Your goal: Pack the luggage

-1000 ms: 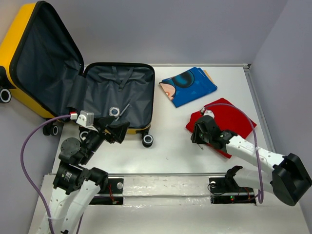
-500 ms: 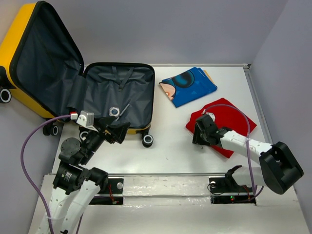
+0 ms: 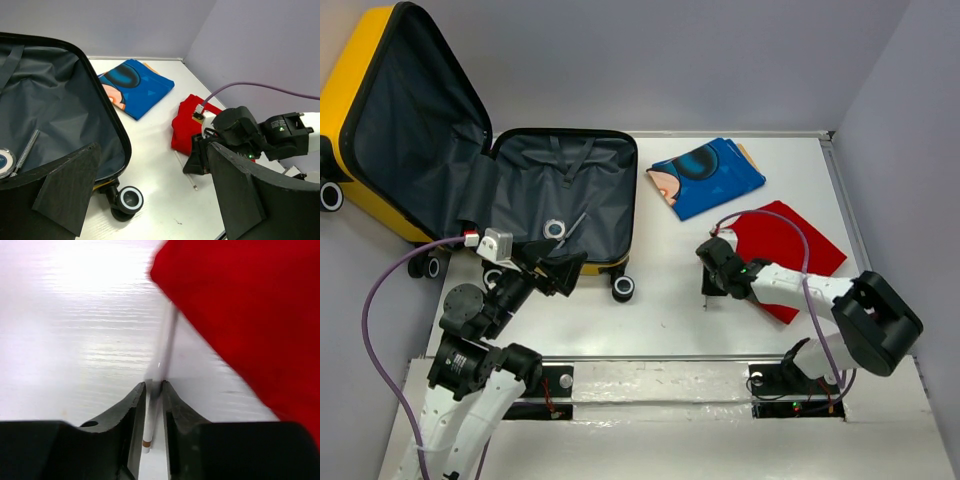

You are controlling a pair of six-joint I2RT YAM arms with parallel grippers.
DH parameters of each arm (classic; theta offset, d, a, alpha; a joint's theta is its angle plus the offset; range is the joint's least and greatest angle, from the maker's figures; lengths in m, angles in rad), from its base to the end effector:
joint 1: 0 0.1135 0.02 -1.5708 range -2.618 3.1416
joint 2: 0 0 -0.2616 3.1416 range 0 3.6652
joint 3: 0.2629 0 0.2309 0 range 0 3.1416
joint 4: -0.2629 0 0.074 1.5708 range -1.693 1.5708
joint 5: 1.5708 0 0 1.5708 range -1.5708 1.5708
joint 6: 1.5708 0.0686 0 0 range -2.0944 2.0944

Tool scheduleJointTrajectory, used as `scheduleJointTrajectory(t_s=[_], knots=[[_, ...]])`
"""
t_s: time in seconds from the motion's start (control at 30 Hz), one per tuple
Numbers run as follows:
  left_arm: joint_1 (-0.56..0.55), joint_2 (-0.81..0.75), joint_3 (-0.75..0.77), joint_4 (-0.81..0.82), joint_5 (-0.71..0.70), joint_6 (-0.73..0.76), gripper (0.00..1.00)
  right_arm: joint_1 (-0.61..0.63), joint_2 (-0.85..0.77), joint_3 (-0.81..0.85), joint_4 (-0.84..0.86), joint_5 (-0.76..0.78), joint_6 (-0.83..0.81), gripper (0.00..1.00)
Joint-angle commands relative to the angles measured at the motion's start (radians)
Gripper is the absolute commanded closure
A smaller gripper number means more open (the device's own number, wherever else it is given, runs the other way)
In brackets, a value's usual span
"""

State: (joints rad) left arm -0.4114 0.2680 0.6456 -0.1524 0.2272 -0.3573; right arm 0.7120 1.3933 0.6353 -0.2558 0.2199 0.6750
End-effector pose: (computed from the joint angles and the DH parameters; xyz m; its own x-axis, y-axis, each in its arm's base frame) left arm 0.0765 -0.0502 0.3522 -0.0149 -0.3653 -0.9308 0.6251 0.7231 -0.2938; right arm 0.2002 0.1530 0.1416 -0.8456 0.0758 -0.5284 -0.0280 0.9822 0.1858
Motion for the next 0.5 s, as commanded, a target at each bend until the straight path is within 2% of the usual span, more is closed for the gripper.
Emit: scheduleJointTrajectory(t_s=[0.0,0.03,0.1,0.13,0.17,0.2,0.33,0.47], knots=[[-0.01,-0.009,0.011,0.048,0.011,0.012,0.01,0.096,0.154,0.033,-0.079,0.044,0.087,0.65],[-0.015,-0.01,0.012,0.048,0.011,0.012,0.01,0.107,0.176,0.046,-0.082,0.05,0.089,0.62],[-0.015,-0.012,0.011,0.045,0.003,0.011,0.01,0.122,0.213,0.07,-0.099,0.059,0.084,0.62],[-0.015,-0.018,0.012,0.045,0.004,0.011,0.01,0.132,0.239,0.092,-0.111,0.073,0.078,0.73],[-0.015,-0.023,0.011,0.045,0.003,0.012,0.01,0.132,0.248,0.101,-0.117,0.084,0.08,0.79],[-0.015,-0.027,0.012,0.045,0.0,0.012,0.01,0.132,0.254,0.106,-0.118,0.094,0.083,0.92],[-0.015,-0.027,0.014,0.042,-0.003,0.012,0.01,0.153,0.236,0.125,-0.126,0.11,0.075,0.93],[-0.017,-0.039,0.012,0.039,-0.015,0.008,0.01,0.236,0.071,0.222,-0.131,0.151,0.031,0.93]])
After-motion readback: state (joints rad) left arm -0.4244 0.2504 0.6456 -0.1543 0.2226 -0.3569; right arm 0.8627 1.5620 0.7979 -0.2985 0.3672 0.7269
